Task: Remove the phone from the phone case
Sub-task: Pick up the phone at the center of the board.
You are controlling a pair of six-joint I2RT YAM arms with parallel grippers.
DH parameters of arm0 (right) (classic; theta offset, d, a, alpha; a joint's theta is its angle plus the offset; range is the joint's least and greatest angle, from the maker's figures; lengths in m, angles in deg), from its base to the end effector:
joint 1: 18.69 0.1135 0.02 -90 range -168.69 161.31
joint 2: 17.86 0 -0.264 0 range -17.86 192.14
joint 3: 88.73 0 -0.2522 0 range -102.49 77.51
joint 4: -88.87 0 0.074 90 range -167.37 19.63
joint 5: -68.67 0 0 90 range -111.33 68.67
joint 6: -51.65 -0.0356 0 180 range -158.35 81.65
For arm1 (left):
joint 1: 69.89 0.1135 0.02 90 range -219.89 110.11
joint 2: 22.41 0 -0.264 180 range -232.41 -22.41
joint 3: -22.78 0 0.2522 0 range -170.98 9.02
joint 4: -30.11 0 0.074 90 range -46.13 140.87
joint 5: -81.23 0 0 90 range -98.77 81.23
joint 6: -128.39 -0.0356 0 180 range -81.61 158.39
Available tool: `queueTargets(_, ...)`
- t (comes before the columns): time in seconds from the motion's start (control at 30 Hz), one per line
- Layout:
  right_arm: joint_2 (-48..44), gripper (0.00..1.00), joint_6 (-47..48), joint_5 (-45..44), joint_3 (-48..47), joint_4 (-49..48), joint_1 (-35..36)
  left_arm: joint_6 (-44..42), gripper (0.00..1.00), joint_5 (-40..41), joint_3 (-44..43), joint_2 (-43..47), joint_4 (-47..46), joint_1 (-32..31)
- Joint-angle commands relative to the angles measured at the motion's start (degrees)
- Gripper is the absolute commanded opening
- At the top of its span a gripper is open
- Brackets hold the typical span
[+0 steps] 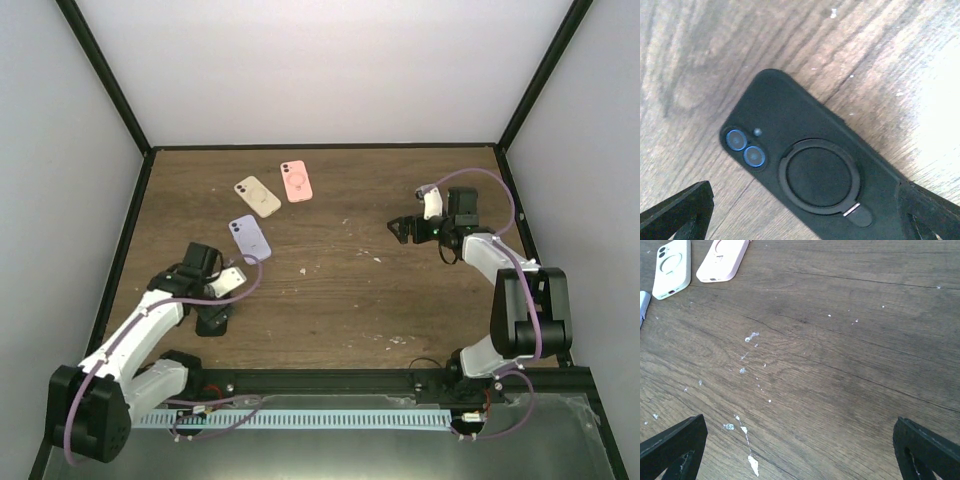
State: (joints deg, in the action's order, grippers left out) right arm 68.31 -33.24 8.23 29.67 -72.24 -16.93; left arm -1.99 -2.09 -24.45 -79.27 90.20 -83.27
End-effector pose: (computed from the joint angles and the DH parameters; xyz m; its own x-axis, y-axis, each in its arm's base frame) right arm 0.3072 0.0270 0.1998 -0.6505 -0.0975 -0.7532 -0.4443 0.8531 0.2733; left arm 0.1588 -0.0335 0.1898 -0.5717 0.7974 -0.1933 0.7364 0.6025 0.3077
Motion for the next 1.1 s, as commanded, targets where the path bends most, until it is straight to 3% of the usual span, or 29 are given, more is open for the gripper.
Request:
queueTargets(0.0, 0.07, 1.0, -0.14, 0.52, -1.82, 0.94, 0.53, 3.8, 1.0, 3.31, 2.31, -2.06, -1.54, -3.91)
queueTargets(0.2, 0.13, 1.0, -0.27, 0.51, -1.81, 0.91, 0.53, 4.49, 1.0, 11.27, 5.92, -4.76, -5.41, -10.66)
queueTargets(0.3, 0.05, 1.0, -0.15, 0.18, -1.69, 0.9, 0.57, 5.11, 1.0, 13.72, 7.02, -5.35, -6.78, -10.96)
queueTargets(0.5, 0.69, 1.0, -0.18, 0.65, -1.82, 0.93, 0.52, 6.65, 1.0, 6.99, 4.15, -2.43, -3.26, -11.31)
queueTargets(0.8, 1.02, 1.0, -0.09, 0.64, -1.8, 1.03, 0.53, 8.11, 1.0, 4.97, 2.57, -4.13, -3.3, -14.01)
queueTargets(1.07, 0.8, 1.0, -0.23, 0.67, -1.81, 1.15, 0.53, 4.79, 1.0, 15.13, 8.41, -4.01, -8.14, -13.66)
